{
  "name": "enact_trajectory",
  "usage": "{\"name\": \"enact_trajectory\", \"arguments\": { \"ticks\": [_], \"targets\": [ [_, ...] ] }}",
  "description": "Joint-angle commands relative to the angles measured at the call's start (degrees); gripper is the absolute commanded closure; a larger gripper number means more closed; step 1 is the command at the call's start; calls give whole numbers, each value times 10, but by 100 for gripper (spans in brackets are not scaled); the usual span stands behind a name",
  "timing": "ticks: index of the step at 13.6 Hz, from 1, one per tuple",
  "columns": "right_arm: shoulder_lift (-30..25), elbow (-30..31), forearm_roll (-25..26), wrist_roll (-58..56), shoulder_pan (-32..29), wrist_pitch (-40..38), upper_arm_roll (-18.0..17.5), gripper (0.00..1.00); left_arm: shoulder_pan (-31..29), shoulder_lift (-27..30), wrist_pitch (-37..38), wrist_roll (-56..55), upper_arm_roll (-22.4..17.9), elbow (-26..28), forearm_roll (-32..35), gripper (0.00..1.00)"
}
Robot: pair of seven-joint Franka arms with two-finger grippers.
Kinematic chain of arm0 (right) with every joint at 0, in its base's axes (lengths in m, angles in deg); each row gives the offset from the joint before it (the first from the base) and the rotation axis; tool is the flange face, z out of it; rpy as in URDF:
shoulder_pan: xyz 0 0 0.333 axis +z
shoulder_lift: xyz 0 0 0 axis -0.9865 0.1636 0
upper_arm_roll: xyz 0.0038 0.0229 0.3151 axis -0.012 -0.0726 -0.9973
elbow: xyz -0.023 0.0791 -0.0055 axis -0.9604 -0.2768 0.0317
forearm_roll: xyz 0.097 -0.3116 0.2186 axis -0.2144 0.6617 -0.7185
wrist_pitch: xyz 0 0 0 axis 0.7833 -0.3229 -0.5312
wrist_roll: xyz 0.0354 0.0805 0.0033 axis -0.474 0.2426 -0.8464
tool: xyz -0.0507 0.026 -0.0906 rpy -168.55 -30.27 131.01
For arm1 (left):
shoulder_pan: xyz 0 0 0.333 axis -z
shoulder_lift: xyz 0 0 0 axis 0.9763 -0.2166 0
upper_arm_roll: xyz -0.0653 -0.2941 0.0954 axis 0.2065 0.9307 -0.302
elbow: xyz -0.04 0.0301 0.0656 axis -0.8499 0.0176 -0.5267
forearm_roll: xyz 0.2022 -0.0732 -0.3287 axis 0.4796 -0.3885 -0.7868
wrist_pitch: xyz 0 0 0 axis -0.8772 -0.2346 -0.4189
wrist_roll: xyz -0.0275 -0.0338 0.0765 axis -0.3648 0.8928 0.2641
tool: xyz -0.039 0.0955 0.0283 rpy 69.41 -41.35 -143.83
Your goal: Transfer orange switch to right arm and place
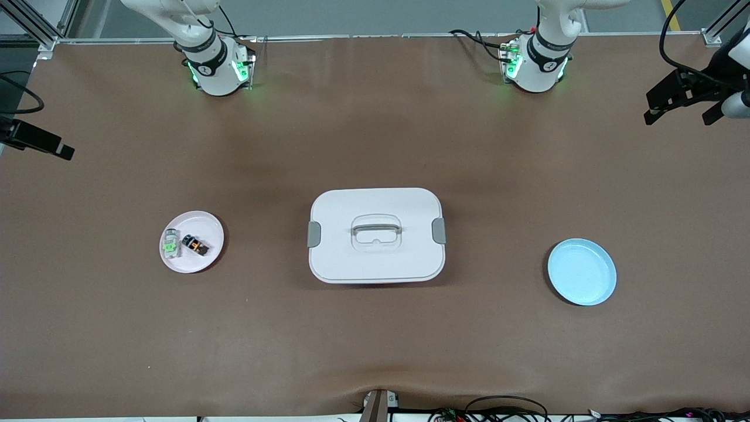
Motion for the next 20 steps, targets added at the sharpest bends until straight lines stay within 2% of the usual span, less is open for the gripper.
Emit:
{"name": "enact_trajectory", "arguments": {
  "ticks": [1, 4, 8, 13, 16, 20],
  "targets": [
    [-17, 23, -4, 7, 11, 10, 12, 0, 3, -5, 12, 1, -1, -14, 9, 0],
    [-20, 34, -4, 8, 34, 14, 19, 0, 3, -5, 12, 1, -1, -14, 10, 0],
    [-59, 101, -9, 8, 31, 54, 19, 0, 3, -5, 12, 1, 0, -14, 9, 0],
    [-63, 119, -12, 8, 29, 65, 18, 0, 3, -5, 12, 1, 0, -14, 9, 0],
    [-84, 154, -12, 8, 29, 88, 18, 0, 3, -5, 12, 1, 0, -14, 10, 0],
    [-86, 153, -12, 8, 31, 80, 17, 0, 3, -5, 12, 1, 1, -14, 9, 0]
  ]
}}
